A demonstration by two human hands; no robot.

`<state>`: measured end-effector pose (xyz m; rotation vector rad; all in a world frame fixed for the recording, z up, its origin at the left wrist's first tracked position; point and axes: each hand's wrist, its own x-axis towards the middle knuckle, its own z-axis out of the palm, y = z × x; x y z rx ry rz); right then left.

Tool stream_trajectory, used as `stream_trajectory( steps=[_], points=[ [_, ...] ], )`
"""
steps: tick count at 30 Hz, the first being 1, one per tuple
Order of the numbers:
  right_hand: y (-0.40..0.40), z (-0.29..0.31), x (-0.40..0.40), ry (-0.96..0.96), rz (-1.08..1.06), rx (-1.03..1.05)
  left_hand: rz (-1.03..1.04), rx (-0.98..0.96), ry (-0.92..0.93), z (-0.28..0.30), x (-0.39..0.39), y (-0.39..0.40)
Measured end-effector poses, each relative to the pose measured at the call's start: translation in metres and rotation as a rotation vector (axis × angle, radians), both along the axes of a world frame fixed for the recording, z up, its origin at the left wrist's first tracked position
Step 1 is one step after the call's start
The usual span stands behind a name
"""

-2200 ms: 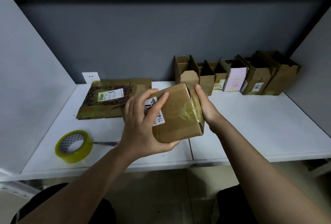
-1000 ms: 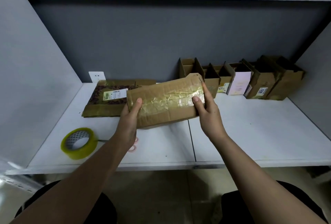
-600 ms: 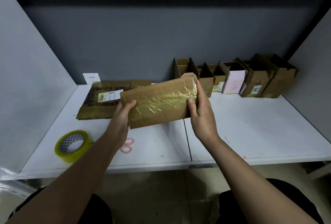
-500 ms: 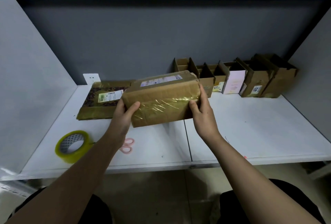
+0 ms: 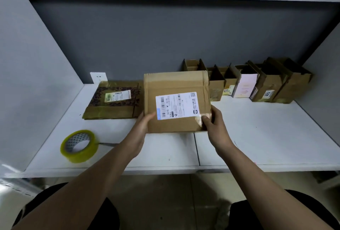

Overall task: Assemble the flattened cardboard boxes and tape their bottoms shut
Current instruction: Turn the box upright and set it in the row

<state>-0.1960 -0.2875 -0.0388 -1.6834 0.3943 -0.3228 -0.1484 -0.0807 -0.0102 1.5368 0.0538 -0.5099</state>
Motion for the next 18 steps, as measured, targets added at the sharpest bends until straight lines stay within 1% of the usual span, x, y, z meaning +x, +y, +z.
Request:
stream_trajectory(
  steps=[3,5,9,12,14,16,18],
  points=[
    [-0.005,-0.013,-0.003,0.041,0.017,0.016,0.028,0.051,0.022,-0.009,0.007,-0.001],
    [-0.008,-0.024,-0.006,0.057,0.024,-0.047,0.023,0.108,0.007,-0.018,0.01,0.001],
    [-0.016,-0.039,-0.01,0.13,0.066,-0.182,-0.129,0.277,-0.2,-0.054,0.023,0.01],
    [-0.023,-0.047,-0.018,0.149,0.142,-0.153,-0.27,0.463,-0.266,-0.075,0.027,0.02],
    [-0.024,-0.047,-0.024,0.157,0.2,-0.121,-0.316,0.539,-0.281,-0.081,0.026,0.024],
    [-0.022,-0.045,-0.029,0.163,0.217,-0.094,-0.358,0.574,-0.301,-0.082,0.024,0.024],
    [-0.022,-0.044,-0.033,0.165,0.207,-0.107,-0.366,0.567,-0.299,-0.076,0.024,0.021]
  ],
)
